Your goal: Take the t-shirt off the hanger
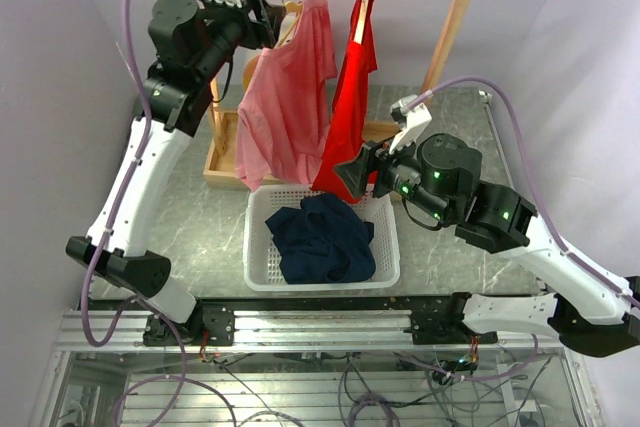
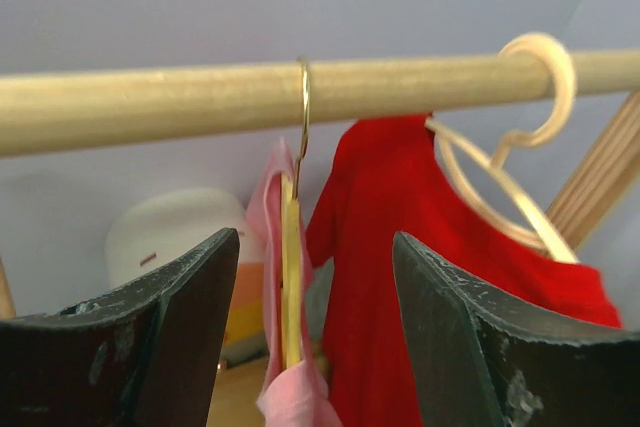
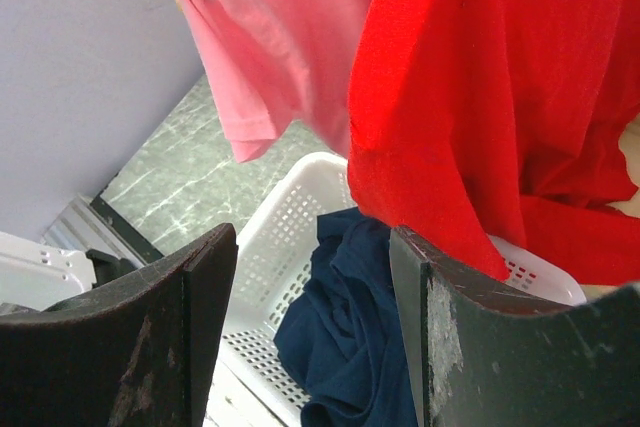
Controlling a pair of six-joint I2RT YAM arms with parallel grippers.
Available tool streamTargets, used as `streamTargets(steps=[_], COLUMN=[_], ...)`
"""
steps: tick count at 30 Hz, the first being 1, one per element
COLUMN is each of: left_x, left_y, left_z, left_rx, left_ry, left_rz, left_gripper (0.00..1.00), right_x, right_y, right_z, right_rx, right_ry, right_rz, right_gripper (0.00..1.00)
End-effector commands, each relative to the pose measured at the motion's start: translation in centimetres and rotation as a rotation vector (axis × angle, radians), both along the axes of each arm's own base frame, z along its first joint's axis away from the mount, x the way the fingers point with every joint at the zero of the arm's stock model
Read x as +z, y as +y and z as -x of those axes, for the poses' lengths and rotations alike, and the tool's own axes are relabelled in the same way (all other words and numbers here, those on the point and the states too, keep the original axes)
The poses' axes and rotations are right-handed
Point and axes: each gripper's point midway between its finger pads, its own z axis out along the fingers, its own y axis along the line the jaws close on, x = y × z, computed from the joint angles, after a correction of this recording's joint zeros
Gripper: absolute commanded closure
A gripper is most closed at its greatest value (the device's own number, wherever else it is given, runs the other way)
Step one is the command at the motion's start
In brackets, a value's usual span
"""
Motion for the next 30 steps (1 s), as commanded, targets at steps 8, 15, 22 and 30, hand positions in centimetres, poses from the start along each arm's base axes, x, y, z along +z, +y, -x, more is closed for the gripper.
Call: streamTargets(steps=[8, 15, 22, 30], left_x=[-2.4, -5.2, -7.0, -6.0], left_y=[-1.5, -2.7, -3.5, -3.3], left_z=[-2.1, -4.3, -5.9, -5.9], left_rx=[-0.01, -0.018, -0.019, -0.006], left_ry=[0.033, 0.088, 0.112, 0.073], left_rz=[-0.029, -0.057, -0.071, -0.052], left_gripper=[0.27, 0.27, 0.32, 0.48], right_x=[1.2, 1.1, 0.8, 0.2], right_y=[-0.9, -0.8, -0.5, -0.4], right_z=[0.4, 0.4, 0.4, 0.4], right_rx=[-0.022, -0.021, -0.018, -0.018], right_ry=[-0.006, -0.004, 0.001, 0.016], right_rz=[-0.078, -0.08, -0.079, -0.075], right_gripper=[0.38, 0.38, 0.38, 0.38])
